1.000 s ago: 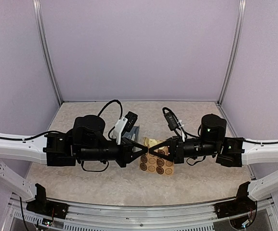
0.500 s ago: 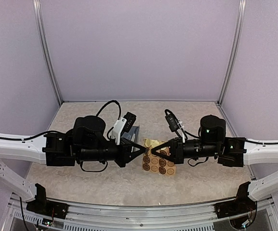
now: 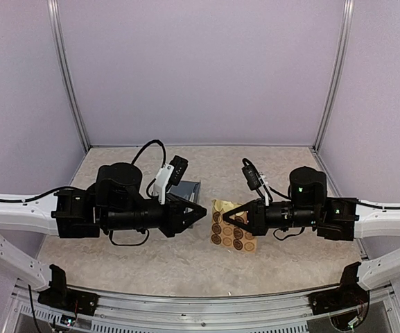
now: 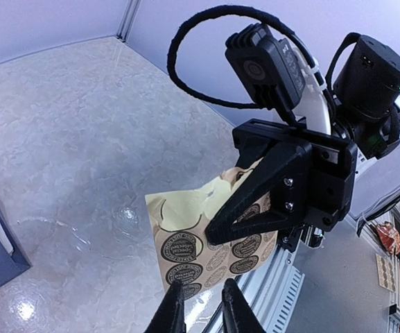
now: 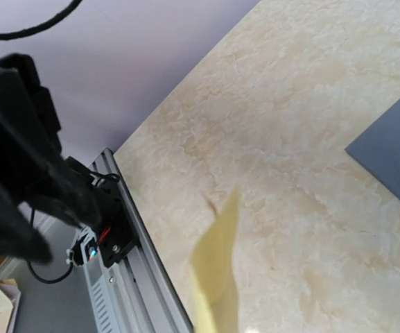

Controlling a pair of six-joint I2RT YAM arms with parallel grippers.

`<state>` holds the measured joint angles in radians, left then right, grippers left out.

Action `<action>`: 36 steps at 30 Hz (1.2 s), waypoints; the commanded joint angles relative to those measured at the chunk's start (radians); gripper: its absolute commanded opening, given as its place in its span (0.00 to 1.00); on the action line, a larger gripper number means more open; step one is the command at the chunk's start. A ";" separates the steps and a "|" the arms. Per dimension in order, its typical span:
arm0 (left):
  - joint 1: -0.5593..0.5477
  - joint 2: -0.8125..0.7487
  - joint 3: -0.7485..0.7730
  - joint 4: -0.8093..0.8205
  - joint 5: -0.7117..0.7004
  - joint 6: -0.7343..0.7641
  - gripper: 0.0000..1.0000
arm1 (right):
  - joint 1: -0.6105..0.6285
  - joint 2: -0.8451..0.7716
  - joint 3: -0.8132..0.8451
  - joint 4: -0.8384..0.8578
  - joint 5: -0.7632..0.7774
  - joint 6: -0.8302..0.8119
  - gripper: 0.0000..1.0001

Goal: Place the letter into the envelope and seal it

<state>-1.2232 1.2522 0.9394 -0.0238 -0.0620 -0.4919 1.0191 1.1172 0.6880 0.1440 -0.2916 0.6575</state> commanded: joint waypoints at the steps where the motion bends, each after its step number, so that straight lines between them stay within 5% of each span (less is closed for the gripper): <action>1: 0.001 0.047 0.010 0.048 0.043 -0.011 0.20 | 0.004 0.007 0.022 0.014 -0.023 0.008 0.00; 10: -0.001 0.119 0.043 0.056 0.056 -0.013 0.28 | 0.004 0.019 0.022 0.031 -0.054 0.007 0.00; 36: 0.024 0.164 0.058 0.042 0.073 -0.020 0.22 | 0.004 0.045 0.038 0.048 -0.097 -0.009 0.00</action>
<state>-1.2076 1.4021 0.9718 0.0139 0.0120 -0.5098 1.0191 1.1572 0.6952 0.1619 -0.3695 0.6567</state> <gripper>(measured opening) 0.227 0.003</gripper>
